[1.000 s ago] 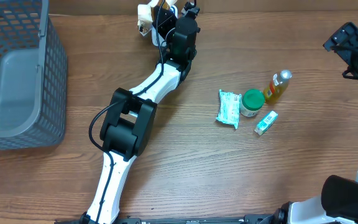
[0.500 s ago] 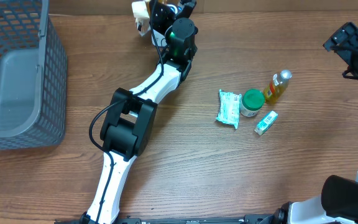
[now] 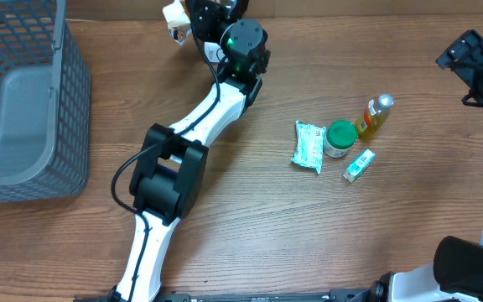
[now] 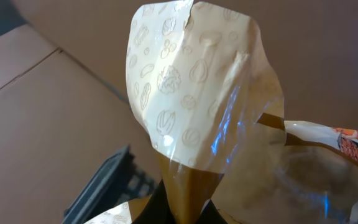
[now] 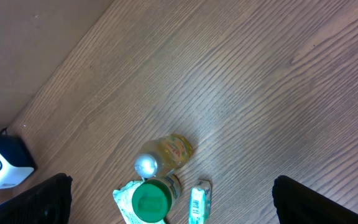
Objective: Scan the item barcode
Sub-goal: 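Hold the snack bag in front of the scanner window, then carry the snack bag right toward the jar with the left gripper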
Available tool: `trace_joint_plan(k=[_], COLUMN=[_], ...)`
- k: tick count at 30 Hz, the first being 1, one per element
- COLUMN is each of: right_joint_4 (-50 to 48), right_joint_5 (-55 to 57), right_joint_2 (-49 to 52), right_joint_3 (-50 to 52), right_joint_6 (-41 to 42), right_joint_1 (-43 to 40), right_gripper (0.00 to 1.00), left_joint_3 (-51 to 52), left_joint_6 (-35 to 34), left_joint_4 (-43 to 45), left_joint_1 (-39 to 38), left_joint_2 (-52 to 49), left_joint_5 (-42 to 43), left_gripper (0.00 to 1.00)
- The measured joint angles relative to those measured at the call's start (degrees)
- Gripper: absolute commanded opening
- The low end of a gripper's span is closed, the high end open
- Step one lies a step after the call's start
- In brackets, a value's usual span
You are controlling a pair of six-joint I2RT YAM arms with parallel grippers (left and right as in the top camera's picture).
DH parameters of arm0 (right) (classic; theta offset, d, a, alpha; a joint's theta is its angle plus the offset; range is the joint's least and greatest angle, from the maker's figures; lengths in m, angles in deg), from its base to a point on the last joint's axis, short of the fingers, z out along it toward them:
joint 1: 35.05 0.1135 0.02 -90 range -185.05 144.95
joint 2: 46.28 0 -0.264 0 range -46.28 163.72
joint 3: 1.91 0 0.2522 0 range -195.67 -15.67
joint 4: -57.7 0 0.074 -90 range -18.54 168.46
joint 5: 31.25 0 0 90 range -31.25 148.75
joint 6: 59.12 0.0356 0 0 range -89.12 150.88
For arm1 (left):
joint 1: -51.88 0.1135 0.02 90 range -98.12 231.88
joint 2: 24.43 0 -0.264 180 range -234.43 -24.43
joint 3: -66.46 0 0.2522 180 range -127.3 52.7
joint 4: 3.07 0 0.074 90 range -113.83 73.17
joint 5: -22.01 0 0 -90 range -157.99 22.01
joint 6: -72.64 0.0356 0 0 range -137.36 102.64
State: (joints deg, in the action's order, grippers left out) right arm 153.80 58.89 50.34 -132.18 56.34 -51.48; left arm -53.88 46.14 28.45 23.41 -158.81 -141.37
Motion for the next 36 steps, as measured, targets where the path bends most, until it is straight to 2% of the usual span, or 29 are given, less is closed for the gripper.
trace_joint_plan(k=[3,8,13,18,21,24,26,30,33,36], right_joint_4=[0.02,-0.02,0.02,0.02,-0.04,0.00,0.02,0.04,0.02,0.04], right_joint_5=[0.02,0.00,0.00,0.00,-0.04,-0.13,-0.13,-0.15,-0.13,-0.15], right_joint_2=[0.00,0.00,0.00,0.00,0.00,0.00,0.00,0.00,0.00,0.00], right_joint_3=[0.00,0.00,0.00,0.00,0.00,0.00,0.00,0.00,0.00,0.00], right_joint_6=[-0.02,-0.02,-0.04,0.00,0.02,0.00,0.00,-0.02,0.00,0.00], right_joint_1=[0.00,0.00,0.00,0.00,0.00,0.00,0.00,0.00,0.02,0.00], right_gripper=[1.00,1.00,1.00,1.00,1.00,1.00,1.00,1.00,1.00,1.00], left_joint_3=[-0.07,-0.26,-0.35,-0.35,-0.24,0.15,0.15,-0.04,-0.33,-0.42], left_joint_6=[-0.13,-3.30,-11.17,-21.84,-29.75,-36.72,-41.05,-46.12,-48.11,-49.22], left_joint_4=[-3.56,-15.26,-32.72,-51.87,-67.47,-82.71,-91.45,-101.26,-106.77,-110.49], left_joint_1=[-0.74,-2.56,-5.25,-9.09,-11.23,-12.59,-12.81,-11.91,-11.17,-10.86], left_joint_2=[2.14,2.84,2.84,2.91,4.15,7.72,11.30,17.66,19.93,19.69], left_joint_5=[-2.54,-4.63,-2.89,2.27,10.16,23.45,35.15,53.88,63.73,69.96], left_gripper=[0.05,0.05,0.05,0.05,0.04,0.05,0.12,0.22,0.23,0.48])
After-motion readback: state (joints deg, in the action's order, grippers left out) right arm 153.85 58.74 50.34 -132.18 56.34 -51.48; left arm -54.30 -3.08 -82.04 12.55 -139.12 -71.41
